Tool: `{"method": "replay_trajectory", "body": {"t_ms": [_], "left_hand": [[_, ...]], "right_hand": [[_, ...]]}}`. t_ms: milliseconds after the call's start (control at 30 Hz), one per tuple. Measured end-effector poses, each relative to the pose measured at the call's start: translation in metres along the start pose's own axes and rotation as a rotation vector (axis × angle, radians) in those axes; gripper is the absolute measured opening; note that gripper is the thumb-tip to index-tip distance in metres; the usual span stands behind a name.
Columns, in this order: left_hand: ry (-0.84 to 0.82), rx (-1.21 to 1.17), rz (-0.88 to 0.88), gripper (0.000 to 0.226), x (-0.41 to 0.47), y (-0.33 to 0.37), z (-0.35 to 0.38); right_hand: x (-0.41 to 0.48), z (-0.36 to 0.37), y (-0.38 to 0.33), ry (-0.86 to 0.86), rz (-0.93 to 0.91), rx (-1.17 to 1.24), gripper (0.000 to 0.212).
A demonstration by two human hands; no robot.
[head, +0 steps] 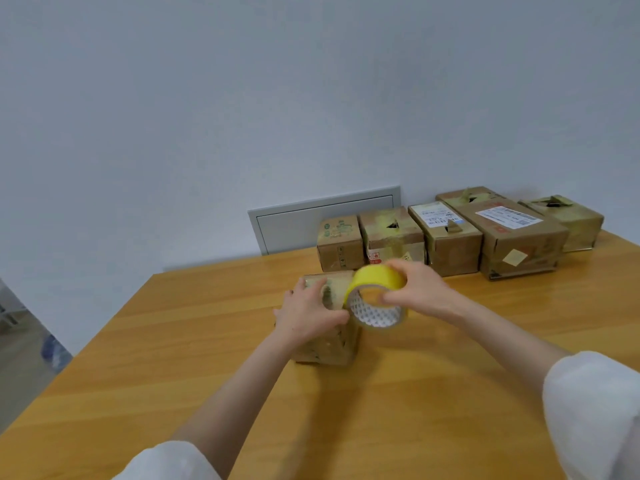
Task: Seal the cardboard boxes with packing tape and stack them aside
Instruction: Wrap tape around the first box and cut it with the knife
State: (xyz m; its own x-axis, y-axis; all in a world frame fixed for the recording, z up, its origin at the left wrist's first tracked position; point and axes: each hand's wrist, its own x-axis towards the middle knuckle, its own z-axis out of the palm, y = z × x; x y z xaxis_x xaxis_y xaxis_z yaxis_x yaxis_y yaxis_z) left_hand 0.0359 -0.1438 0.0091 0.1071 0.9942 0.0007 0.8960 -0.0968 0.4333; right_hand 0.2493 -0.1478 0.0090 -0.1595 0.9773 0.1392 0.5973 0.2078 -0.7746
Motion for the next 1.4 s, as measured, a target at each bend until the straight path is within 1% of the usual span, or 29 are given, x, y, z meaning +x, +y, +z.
{"method": "replay_trajectory", "body": {"t_ms": [67, 100, 133, 167, 233, 267, 333, 433, 467, 533, 567, 633, 767, 867, 933, 1000, 1033, 1067, 1100, 1167, 1200, 1233, 1300, 1400], "left_hand": [[0.013, -0.430, -0.030, 0.084, 0.001, 0.004, -0.009], [0.000, -0.602, -0.051, 0.078, 0.000, 0.005, -0.012], [-0.012, -0.716, -0.070, 0.072, -0.002, 0.005, -0.014], [-0.018, -0.776, -0.088, 0.069, -0.003, 0.001, -0.013], [-0.022, -0.824, -0.120, 0.061, -0.006, -0.009, -0.009], [-0.023, -0.836, -0.133, 0.053, -0.007, -0.014, -0.008], [-0.033, -0.849, -0.140, 0.042, -0.005, -0.019, -0.009], [-0.054, -0.844, -0.140, 0.044, -0.003, -0.019, -0.011], [-0.051, -0.855, -0.156, 0.040, -0.003, -0.022, -0.011], [-0.061, -0.896, -0.223, 0.024, -0.005, -0.033, -0.009], [-0.074, -0.907, -0.241, 0.022, -0.005, -0.040, -0.008], [-0.103, -0.918, -0.245, 0.021, -0.004, -0.047, -0.007], [-0.105, -0.952, -0.251, 0.016, -0.004, -0.048, -0.005], [-0.122, -0.949, -0.244, 0.021, -0.002, -0.049, -0.005], [-0.169, -0.927, -0.230, 0.027, -0.003, -0.050, -0.008], [-0.182, -0.873, -0.184, 0.034, -0.003, -0.052, -0.010], [-0.152, -0.806, -0.137, 0.042, -0.004, -0.051, -0.013], [-0.094, -0.675, -0.070, 0.052, -0.005, -0.049, -0.015], [-0.026, -0.456, 0.019, 0.061, -0.004, -0.046, -0.017], [0.074, 0.098, 0.221, 0.071, -0.002, -0.036, -0.016], [0.076, 0.290, 0.273, 0.075, -0.003, -0.032, -0.015], [0.051, 0.421, 0.279, 0.079, -0.003, -0.030, -0.014], [-0.003, 0.551, 0.272, 0.082, -0.002, -0.028, -0.013], [-0.069, 0.584, 0.335, 0.073, -0.006, -0.028, -0.011]], "right_hand": [[0.011, -0.014, -0.024, 0.125, -0.091, 0.143, 0.056], [0.018, -0.020, -0.035, 0.142, -0.134, 0.197, 0.059], [0.023, -0.022, -0.045, 0.132, -0.175, 0.216, 0.061], [0.025, -0.022, -0.052, 0.106, -0.215, 0.187, 0.062], [0.026, -0.016, -0.056, 0.026, -0.277, 0.089, 0.060], [0.025, -0.013, -0.055, -0.007, -0.293, 0.058, 0.058], [0.029, -0.011, -0.055, -0.026, -0.306, 0.029, 0.056], [0.035, -0.023, -0.063, -0.028, -0.296, -0.041, 0.057], [0.034, -0.028, -0.062, -0.046, -0.295, -0.082, 0.055], [0.029, -0.035, -0.052, -0.143, -0.264, -0.198, 0.047], [0.025, -0.035, -0.045, -0.201, -0.235, -0.249, 0.043], [0.018, -0.030, -0.029, -0.267, -0.180, -0.257, 0.036], [0.018, -0.022, -0.020, -0.229, -0.157, -0.154, 0.025], [0.020, -0.019, -0.020, -0.254, -0.152, -0.183, 0.025], [0.018, -0.011, -0.019, -0.283, -0.148, -0.238, 0.031], [0.015, -0.002, -0.017, -0.240, -0.150, -0.274, 0.037], [0.014, 0.002, -0.016, -0.206, -0.159, -0.288, 0.039], [0.013, 0.004, -0.016, -0.180, -0.169, -0.297, 0.039], [0.013, 0.005, -0.018, -0.166, -0.174, -0.303, 0.039], [0.014, 0.007, -0.021, -0.152, -0.173, -0.320, 0.042], [0.015, 0.009, -0.023, -0.138, -0.169, -0.338, 0.045], [0.016, 0.011, -0.024, -0.122, -0.161, -0.352, 0.049], [0.019, 0.017, -0.026, -0.088, -0.138, -0.356, 0.053], [0.025, 0.023, -0.026, -0.060, -0.112, -0.354, 0.053]]}}
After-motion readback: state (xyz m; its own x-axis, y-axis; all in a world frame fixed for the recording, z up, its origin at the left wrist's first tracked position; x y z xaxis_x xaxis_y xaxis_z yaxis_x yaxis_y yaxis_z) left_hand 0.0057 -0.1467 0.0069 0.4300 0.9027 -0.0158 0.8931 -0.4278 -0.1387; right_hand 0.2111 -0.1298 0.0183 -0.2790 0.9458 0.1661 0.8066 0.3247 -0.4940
